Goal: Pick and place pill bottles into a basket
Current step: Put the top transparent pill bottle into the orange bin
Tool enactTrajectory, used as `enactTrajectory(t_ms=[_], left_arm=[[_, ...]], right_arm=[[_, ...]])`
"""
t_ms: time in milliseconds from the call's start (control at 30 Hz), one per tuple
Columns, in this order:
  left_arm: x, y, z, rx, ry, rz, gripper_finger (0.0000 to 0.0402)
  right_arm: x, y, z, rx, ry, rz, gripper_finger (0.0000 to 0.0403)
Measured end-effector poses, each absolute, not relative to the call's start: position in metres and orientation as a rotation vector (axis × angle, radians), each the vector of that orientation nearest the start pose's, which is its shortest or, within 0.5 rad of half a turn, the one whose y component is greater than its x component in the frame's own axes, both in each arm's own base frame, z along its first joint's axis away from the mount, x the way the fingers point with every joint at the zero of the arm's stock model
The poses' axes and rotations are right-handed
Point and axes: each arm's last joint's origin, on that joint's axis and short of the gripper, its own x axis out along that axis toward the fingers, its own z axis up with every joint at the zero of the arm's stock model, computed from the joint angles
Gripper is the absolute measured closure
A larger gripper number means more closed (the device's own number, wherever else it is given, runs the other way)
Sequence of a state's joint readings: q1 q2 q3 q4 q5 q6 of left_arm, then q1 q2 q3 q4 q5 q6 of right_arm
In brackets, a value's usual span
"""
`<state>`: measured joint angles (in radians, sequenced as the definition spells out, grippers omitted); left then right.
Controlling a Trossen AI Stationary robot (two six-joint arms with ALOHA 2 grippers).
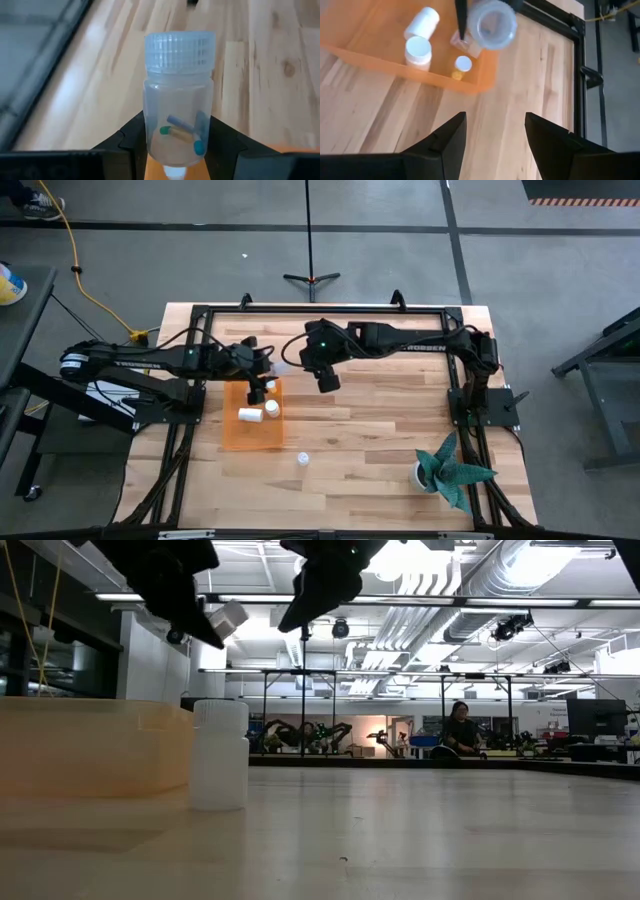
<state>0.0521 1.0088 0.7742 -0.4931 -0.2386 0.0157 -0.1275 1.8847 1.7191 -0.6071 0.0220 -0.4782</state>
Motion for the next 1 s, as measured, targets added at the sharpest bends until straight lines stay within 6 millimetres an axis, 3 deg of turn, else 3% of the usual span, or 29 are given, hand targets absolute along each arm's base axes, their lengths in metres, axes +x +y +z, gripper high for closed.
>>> enactTrajectory(t_ms=[267,467,767,1000], left_arm=[[0.184,0.016,0.257,-0.433,0.904,0.55,0.0205],[0.166,0.015,0.246,-0.714,1.033,0.807,0.0221],[0.177,0.015,0.234,-0.874,1.05,0.95,0.0196],[0.189,0.014,0.217,-0.961,1.127,1.03,0.0222]], right_arm=[[0.414,-0.076,0.304,-0.322,0.814,0.006,0.0209],[0.413,-0.081,0.304,-0.275,0.792,0.067,0.0209],[0.413,-0.081,0.305,-0.278,0.778,0.099,0.0208],[0.413,-0.081,0.305,-0.287,0.778,0.104,0.0208]])
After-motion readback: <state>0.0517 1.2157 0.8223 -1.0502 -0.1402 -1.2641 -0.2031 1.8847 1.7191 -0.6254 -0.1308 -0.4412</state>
